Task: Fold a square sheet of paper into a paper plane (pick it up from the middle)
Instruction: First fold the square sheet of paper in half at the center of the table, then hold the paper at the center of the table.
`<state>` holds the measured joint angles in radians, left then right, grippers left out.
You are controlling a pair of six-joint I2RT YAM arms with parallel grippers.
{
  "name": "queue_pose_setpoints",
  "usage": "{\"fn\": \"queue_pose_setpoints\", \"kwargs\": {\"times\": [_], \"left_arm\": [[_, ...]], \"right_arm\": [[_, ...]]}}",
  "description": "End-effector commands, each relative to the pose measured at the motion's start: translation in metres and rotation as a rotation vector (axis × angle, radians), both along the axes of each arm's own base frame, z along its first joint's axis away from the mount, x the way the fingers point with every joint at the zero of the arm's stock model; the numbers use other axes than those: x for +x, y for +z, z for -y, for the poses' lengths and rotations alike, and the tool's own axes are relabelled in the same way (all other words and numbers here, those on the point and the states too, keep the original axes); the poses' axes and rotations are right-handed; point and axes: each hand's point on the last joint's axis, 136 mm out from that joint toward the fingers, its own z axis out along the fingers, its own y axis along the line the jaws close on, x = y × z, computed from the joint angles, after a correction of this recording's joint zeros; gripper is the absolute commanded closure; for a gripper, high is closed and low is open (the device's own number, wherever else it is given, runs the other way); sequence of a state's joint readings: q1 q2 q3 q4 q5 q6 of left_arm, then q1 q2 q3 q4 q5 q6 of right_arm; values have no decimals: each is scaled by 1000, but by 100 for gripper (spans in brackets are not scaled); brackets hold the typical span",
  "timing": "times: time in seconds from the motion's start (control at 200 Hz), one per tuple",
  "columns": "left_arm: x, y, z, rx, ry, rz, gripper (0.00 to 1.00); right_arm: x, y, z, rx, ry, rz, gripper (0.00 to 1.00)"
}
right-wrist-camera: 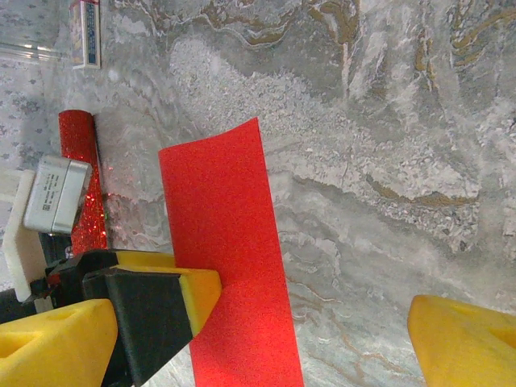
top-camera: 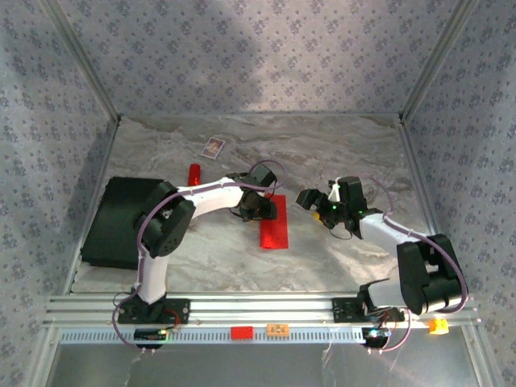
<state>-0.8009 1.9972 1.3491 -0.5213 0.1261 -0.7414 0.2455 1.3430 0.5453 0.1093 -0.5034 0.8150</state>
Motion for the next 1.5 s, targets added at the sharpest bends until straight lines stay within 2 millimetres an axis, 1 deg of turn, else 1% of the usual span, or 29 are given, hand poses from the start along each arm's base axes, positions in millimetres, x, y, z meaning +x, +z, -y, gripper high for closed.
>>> {"fn": "queue_pose_setpoints", "kwargs": {"times": [0.0, 0.055, 0.155, 0.23, 0.26, 0.34, 0.43, 0.605, 0.83, 1.004, 1.279, 1.444, 1.494], "left_arm": [[-7, -53, -7, 82, -27, -33, 43], [-8, -53, -8, 83, -25, -34, 43], [-8, -54, -9, 86, -22, -35, 43], [-7, -54, -8, 83, -23, -34, 43], [-7, -54, -8, 83, -23, -35, 43], [-8, -53, -8, 83, -29, -33, 43], [-8, -53, -8, 83, -29, -33, 43], [-9, -54, -6, 81, -40, -31, 43], [-9, -55, -7, 85, -41, -30, 43], [-9, -55, -7, 85, -38, -30, 43], [-10, -56, -7, 86, -39, -33, 43], [-10, -57, -6, 81, -38, -37, 43], [-11, -57, -4, 80, -41, -37, 43]], "right_arm": [[3, 8, -8, 9, 36, 23, 7], [3, 7, -9, 11, 42, 19, 8], [2, 6, -14, 25, 64, 7, 18], [2, 4, -19, 38, 84, -3, 35], [2, 3, -21, 41, 91, -5, 39], [2, 2, -26, 46, 112, -14, 55], [1, 0, -37, 57, 155, -27, 72], [-1, -12, -51, 27, 197, -73, 100], [-2, -30, -66, -16, 213, -127, 100], [-3, -38, -78, -16, 244, -146, 100], [-6, -49, -84, -25, 264, -177, 100], [-10, -57, -85, -36, 277, -196, 100], [-12, -62, -82, -56, 279, -213, 100]]}}
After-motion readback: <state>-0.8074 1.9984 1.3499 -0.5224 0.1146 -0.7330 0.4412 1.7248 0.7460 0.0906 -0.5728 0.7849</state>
